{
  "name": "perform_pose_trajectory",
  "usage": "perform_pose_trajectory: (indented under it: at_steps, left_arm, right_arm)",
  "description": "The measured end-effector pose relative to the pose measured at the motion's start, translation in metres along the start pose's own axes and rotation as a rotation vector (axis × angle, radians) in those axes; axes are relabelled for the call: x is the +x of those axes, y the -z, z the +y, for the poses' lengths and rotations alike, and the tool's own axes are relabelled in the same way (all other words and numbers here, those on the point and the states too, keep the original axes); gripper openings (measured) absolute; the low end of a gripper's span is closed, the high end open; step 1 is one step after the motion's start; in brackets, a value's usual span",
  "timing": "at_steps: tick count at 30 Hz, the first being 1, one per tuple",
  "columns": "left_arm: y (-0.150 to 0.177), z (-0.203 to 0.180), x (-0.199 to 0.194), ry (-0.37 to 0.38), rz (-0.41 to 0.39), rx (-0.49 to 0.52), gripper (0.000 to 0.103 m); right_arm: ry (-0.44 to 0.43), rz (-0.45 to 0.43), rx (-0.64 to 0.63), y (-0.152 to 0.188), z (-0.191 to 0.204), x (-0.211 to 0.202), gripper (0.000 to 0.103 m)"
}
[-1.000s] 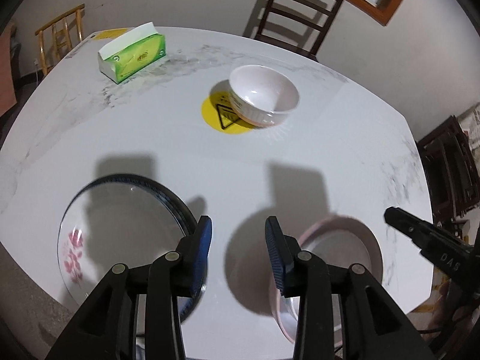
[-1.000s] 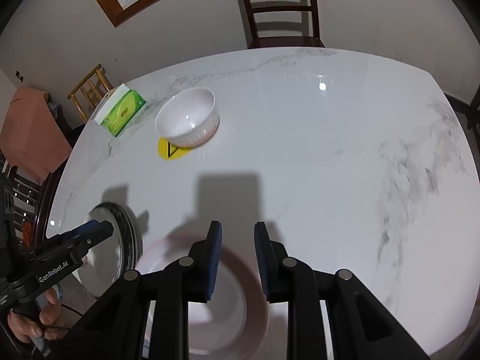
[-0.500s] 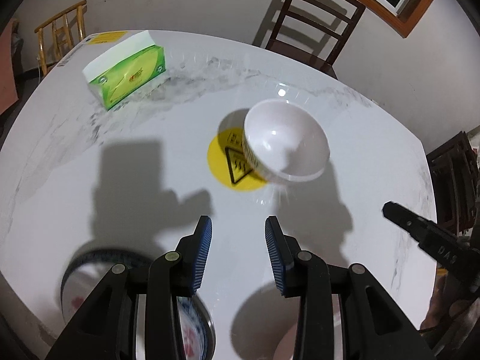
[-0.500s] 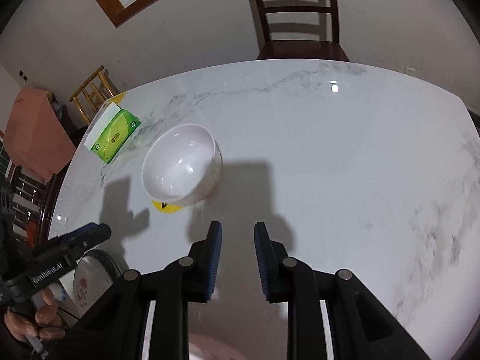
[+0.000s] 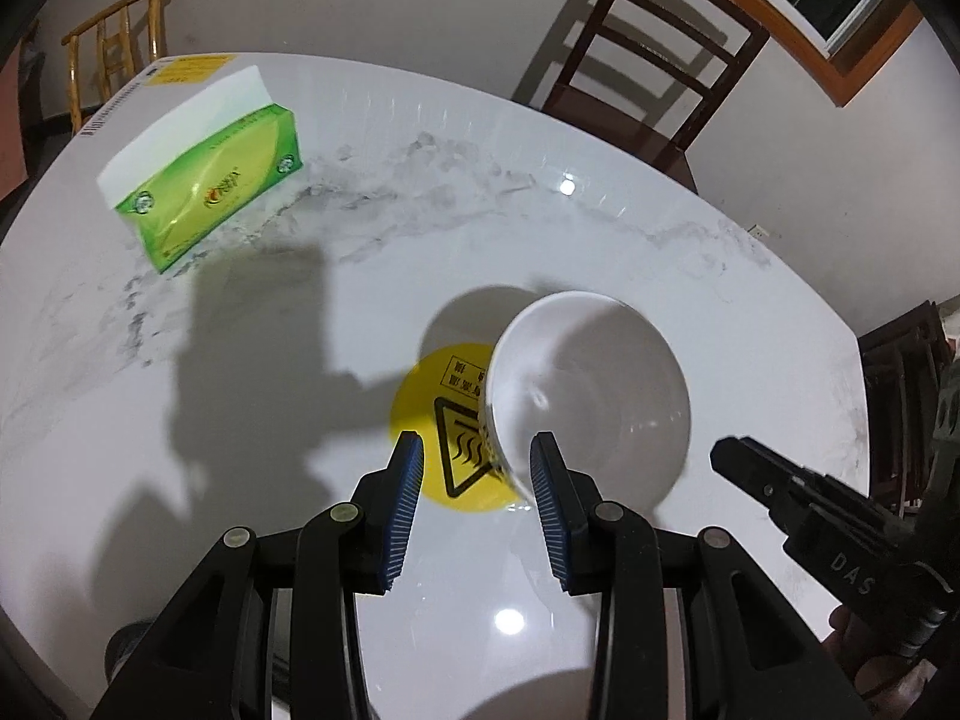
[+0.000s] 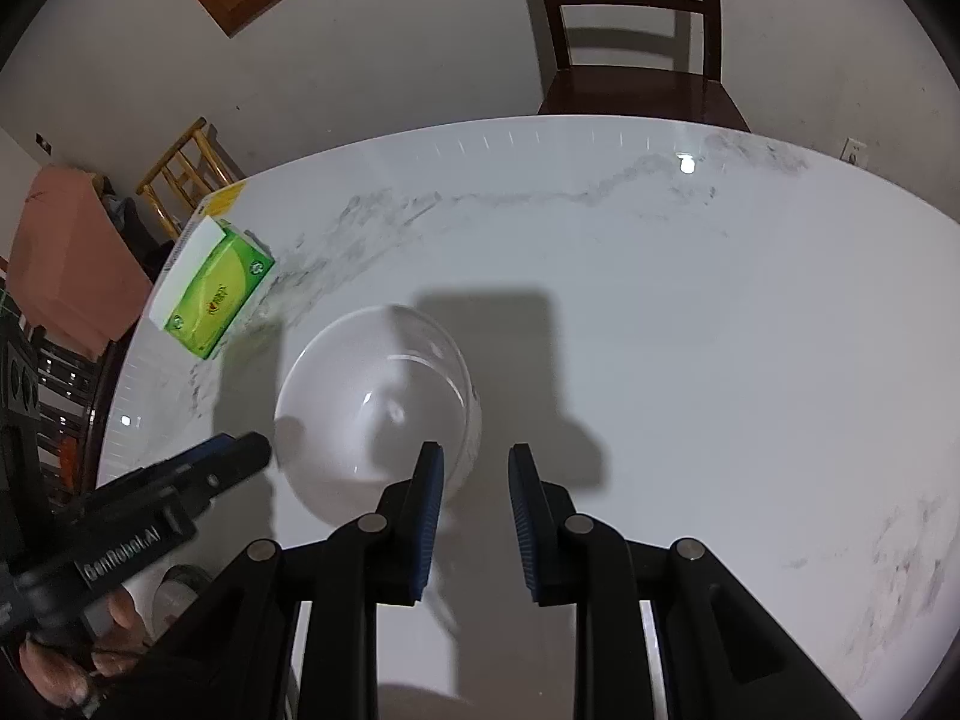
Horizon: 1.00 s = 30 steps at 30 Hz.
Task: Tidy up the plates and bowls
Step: 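Grasp the rim of the ribbed white bowl on the yellow sticker with the left gripper, then carry the ribbed white bowl with the left gripper over the pink bowl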
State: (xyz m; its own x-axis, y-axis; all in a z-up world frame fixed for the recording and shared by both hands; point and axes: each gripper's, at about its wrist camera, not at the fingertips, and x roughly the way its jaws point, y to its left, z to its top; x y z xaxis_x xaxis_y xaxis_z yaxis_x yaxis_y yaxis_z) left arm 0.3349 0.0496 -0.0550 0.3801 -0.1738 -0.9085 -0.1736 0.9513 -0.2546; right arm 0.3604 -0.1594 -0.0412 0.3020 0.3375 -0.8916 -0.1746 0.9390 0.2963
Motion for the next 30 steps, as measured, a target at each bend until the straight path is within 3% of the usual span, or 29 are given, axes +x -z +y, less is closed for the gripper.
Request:
perform_pose_trajectory:
  at_steps: [11, 16, 17, 20, 30]
  left_arm:
    - [-0.005, -0.002, 0.038, -0.004, 0.049, -0.009, 0.033]
    - [-0.006, -0.002, 0.049, 0.000, 0.066, -0.012, 0.022]
    - [-0.006, -0.002, 0.050, 0.007, 0.071, -0.015, 0.021]
    - [-0.004, -0.003, 0.050, 0.030, 0.070, -0.013, 0.015]
    - [0.012, -0.009, 0.035, 0.024, 0.081, -0.003, 0.015]
  right_arm:
    - [0.020, 0.048, 0.004, -0.009, 0.006, 0.035, 0.023]
    - [0.021, 0.055, 0.003, -0.007, 0.007, 0.042, 0.022]
    - [0.021, 0.058, 0.007, -0.007, 0.006, 0.043, 0.017]
    - [0.003, 0.070, 0.032, -0.005, 0.003, 0.045, 0.013]
    - [0.004, 0.065, 0.049, 0.012, -0.001, 0.025, 0.013]
